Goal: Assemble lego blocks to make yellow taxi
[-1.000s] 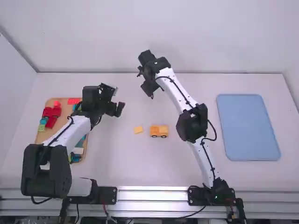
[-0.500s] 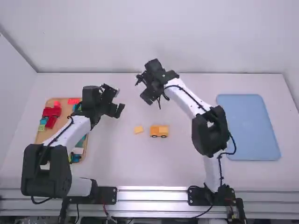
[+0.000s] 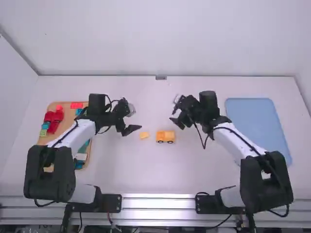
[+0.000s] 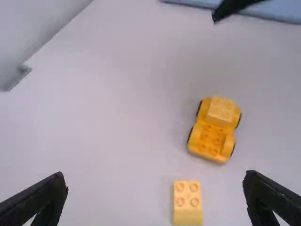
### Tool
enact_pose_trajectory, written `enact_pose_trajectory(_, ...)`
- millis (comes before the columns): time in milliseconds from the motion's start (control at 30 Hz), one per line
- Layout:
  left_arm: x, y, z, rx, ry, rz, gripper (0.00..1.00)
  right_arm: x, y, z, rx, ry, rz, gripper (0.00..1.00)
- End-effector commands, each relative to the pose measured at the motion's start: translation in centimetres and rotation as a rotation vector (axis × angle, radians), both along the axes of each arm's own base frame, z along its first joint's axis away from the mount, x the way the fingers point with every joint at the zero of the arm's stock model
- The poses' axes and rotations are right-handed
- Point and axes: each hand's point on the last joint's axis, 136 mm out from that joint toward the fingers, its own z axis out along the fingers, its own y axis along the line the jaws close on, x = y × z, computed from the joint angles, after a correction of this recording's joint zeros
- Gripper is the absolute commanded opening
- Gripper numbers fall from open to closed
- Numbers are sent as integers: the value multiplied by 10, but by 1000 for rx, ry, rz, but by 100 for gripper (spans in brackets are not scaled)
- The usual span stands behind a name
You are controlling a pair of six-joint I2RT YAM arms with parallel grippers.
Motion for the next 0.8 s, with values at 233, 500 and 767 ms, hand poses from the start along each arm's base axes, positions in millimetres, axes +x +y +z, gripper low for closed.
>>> enact_pose_trajectory(233,-25,-17,-65,-106,38,-190,99,-37,-11,-5,262,47,244,98)
enact_pose_trajectory(500,-34,-17,-108,-67,37,-181,99,-29,-13,-4,239,-4,233,98)
enact_pose_trajectory(767,-24,-9,-122,-59,61,-29,99,-28,1,-2,217,-53,266,98)
